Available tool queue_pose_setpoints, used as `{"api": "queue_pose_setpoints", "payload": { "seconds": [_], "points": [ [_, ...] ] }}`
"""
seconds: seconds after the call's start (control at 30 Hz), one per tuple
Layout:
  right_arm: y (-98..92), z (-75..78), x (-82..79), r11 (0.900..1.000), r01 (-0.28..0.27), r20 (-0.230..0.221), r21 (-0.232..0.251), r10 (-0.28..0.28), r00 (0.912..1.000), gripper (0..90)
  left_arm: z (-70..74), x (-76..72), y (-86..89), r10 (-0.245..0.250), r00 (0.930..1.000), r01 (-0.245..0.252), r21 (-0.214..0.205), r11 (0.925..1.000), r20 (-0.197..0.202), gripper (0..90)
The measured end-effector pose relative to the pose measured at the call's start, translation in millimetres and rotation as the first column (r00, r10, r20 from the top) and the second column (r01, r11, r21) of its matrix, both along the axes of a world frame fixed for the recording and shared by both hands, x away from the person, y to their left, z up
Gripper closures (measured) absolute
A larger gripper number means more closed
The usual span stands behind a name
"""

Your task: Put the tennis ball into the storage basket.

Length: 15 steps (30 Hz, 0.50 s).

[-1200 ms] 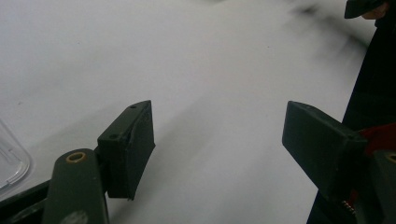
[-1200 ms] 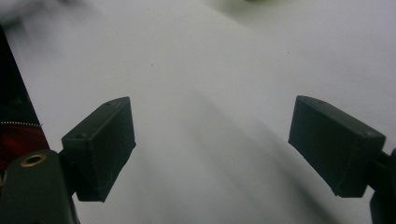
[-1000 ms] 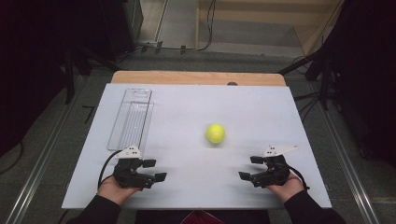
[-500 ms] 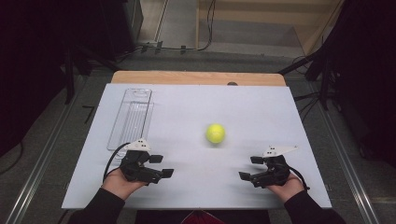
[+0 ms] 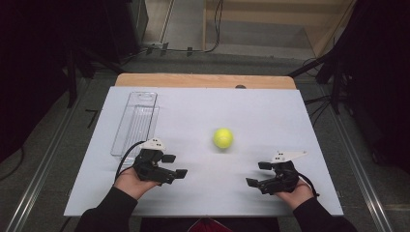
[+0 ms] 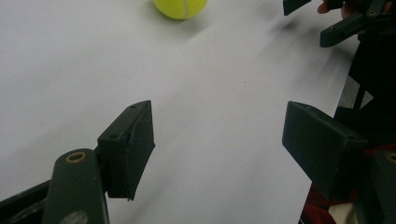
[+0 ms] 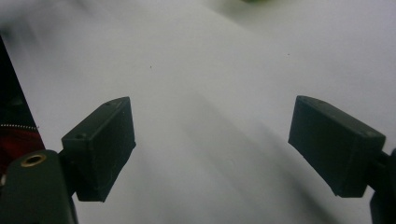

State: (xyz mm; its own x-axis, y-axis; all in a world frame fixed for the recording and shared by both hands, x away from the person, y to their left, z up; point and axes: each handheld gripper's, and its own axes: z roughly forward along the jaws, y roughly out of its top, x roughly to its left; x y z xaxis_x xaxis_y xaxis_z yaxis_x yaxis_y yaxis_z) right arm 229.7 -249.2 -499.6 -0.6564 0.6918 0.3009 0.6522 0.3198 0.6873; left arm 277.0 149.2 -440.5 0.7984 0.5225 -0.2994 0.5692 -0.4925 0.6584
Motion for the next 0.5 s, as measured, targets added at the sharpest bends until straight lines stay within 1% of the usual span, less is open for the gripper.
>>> {"api": "queue_pose_setpoints", "payload": {
  "seconds": [0.03,0.2,0.27,0.3,0.4,0.5],
  "points": [
    [0.2,0.0,-0.1,1.0,0.0,0.002,0.001,0.0,1.0,12.7,1.0,2.4,-2.7,-0.005,1.0,0.005,-0.001,1.0,0.005,25.7],
    [0.1,0.3,-0.5,1.0,0.0,0.001,0.003,0.0,1.0,12.7,3.9,8.3,-9.6,-0.012,0.9999,0.012,0.0,0.9999,0.008,25.6],
    [0.0,0.5,-0.4,1.0,0.002,0.0,0.003,-0.002,1.0,12.7,5.1,9.5,-10.9,-0.007,0.9999,0.007,0.001,1.0,0.012,25.6],
    [0.3,0.6,-0.2,0.9999,0.01,0.0,0.008,-0.01,1.0,12.7,7.4,12.1,-13.3,-0.002,0.9998,0.002,-0.008,1.0,0.019,25.6],
    [1.5,0.0,0.2,0.9999,0.012,0.0,0.002,-0.012,0.9999,12.7,9.2,14.1,-16.2,-0.003,0.9997,0.003,-0.007,1.0,0.025,25.6],
    [1.9,-0.7,0.3,0.9999,0.015,-0.002,-0.003,-0.015,0.9999,12.7,10.7,16.2,-20.2,-0.01,0.9995,0.01,0.003,0.9999,0.031,25.6]
  ]
}}
